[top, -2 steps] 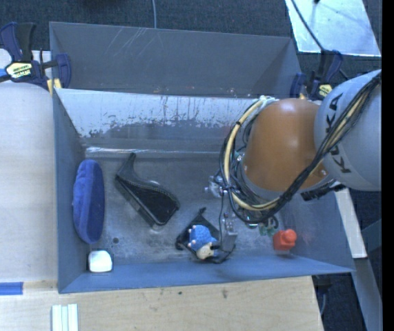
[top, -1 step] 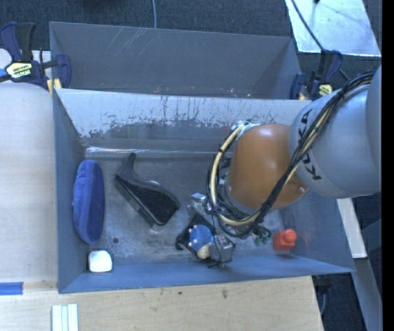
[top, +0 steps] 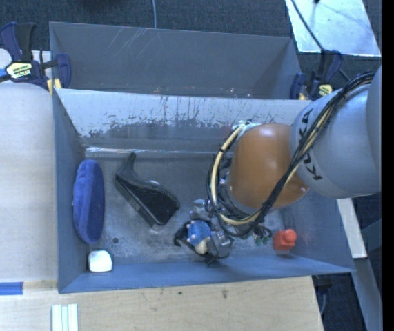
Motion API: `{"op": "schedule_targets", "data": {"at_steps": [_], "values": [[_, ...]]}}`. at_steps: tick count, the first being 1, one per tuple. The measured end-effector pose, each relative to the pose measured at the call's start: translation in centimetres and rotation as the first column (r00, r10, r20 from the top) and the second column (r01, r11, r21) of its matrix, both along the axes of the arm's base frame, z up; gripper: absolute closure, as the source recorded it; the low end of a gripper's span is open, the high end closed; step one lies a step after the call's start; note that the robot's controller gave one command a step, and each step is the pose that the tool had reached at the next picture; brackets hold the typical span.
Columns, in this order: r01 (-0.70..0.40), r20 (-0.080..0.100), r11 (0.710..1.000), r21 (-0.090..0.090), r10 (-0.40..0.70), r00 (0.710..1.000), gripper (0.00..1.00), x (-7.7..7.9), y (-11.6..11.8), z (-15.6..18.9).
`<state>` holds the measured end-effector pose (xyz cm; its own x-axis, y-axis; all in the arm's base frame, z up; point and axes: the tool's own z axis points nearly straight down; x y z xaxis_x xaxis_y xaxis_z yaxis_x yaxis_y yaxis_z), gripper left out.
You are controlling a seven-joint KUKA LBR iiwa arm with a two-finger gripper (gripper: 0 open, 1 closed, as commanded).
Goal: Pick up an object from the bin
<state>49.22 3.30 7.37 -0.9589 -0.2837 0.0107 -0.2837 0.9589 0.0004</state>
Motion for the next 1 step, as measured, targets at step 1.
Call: {"op": "schedule_targets", "data": {"at_steps": [1], "values": [[-0.021,0.022,1.0,0.003,0.021,1.0,1.0,1.08,0.12,18.95]]}}
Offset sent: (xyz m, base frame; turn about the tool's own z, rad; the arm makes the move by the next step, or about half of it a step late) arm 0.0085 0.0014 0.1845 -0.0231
